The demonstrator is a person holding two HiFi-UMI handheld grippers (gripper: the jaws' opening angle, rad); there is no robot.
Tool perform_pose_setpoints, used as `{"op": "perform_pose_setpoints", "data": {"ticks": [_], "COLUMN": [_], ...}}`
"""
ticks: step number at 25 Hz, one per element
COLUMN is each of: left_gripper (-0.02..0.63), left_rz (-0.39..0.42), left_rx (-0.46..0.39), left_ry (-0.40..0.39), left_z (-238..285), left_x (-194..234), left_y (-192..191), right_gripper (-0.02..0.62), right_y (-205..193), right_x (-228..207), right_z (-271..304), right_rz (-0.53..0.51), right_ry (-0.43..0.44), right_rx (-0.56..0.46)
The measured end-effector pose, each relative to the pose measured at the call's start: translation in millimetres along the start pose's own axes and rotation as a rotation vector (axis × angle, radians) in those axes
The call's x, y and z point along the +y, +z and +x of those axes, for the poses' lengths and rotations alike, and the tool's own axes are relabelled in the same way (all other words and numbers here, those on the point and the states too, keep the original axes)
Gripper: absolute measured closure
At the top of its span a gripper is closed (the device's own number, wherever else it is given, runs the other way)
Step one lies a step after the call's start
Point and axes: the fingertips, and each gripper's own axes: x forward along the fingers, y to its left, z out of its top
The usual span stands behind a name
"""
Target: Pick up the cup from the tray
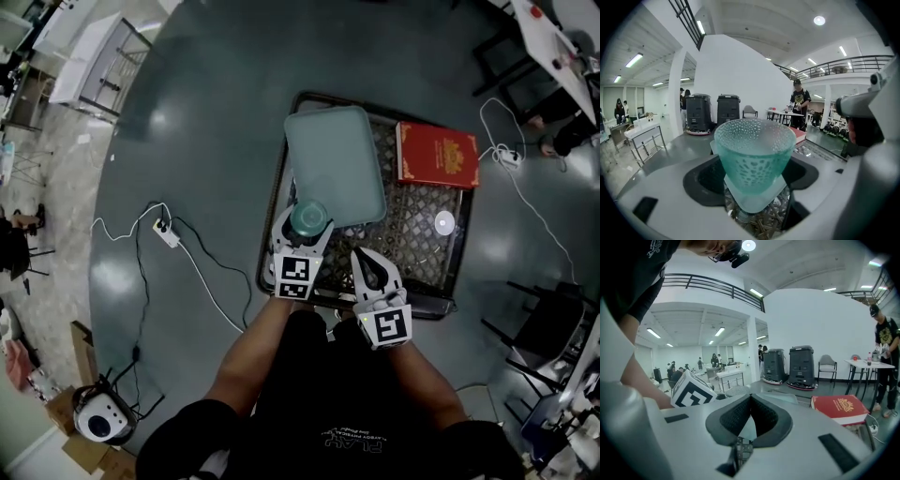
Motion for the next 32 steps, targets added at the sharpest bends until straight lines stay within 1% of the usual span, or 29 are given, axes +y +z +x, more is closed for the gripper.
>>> {"op": "perform_pose_setpoints", "data": {"ticks": [4,6,12,17,20,26,32], "left_gripper": [0.239,0.240,0.240,0.239,0.240,0.239,0.239], "left_rz": [-0.004,-0.002,-0.001,-0.018,-0.007,0.009,0.008], "left_rx": [-0.036,-0.049,-0.082,-0.089,-0.099,-0.128,-0.132], "left_ry": [0.029,0.041,0.077,0.098,0.107,0.142,0.160], "left_z": [-23,-38,-80,-102,-111,-127,-137], "left_x": [1,0,-6,-16,-21,-13,-14], "left_y": [24,35,63,71,75,90,90], "right_gripper": [0.588,0.588,0.588,0.588,0.588,0.588,0.588], "right_y": [12,13,30,47,54,68,74], "right_x": [-5,-6,-7,-5,-2,2,3], "right_z": [0,-3,-8,-11,-13,-16,-17], "right_rz": [-0.020,-0.025,-0.044,-0.073,-0.100,-0.120,-0.129], "right_ry": [0.022,0.030,0.025,0.026,0.041,0.061,0.070], "right_rx": [-0.029,-0.013,-0.034,-0.077,-0.090,-0.124,-0.146]}}
